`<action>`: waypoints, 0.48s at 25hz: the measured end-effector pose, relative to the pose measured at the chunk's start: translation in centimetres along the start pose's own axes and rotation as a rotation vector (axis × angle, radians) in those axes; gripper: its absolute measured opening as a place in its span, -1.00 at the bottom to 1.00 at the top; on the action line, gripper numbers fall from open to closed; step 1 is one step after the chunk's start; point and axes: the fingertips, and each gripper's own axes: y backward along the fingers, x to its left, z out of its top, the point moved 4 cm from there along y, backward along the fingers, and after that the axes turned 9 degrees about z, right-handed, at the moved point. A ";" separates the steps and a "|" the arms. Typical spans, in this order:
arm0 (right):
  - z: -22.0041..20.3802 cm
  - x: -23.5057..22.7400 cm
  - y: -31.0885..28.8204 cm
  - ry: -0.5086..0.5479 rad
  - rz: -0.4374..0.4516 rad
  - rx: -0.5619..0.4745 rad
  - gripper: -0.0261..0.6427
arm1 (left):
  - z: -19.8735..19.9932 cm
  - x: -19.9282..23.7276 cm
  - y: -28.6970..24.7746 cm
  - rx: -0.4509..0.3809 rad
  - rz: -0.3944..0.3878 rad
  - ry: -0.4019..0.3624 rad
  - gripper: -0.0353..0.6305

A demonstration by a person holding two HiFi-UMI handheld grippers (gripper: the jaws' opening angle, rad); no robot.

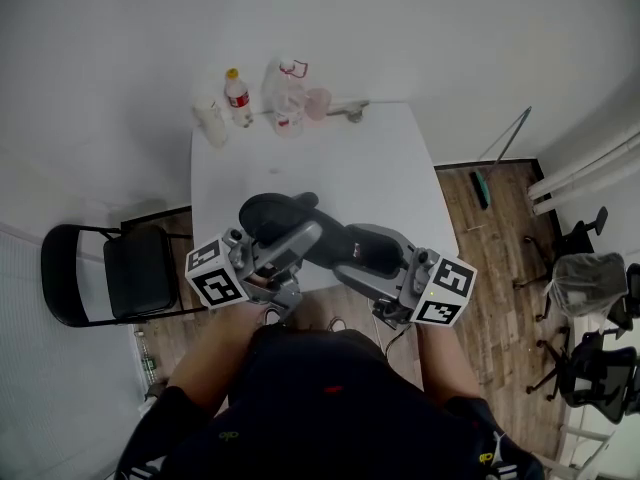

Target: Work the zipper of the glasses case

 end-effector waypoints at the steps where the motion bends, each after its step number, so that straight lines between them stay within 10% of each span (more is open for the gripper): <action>1: 0.0 -0.1 0.5 0.027 -0.027 -0.013 -0.13 | 0.7 0.2 -0.1 -0.017 0.030 0.004 -0.07; 7: -3.6 -2.1 2.0 0.083 -0.266 0.086 -0.18 | 3.2 0.2 -0.7 -0.067 0.137 -0.053 -0.07; 12: -4.7 -0.9 -0.7 0.135 -0.290 0.132 -0.43 | 3.3 -0.4 -1.5 -0.072 0.154 -0.078 -0.08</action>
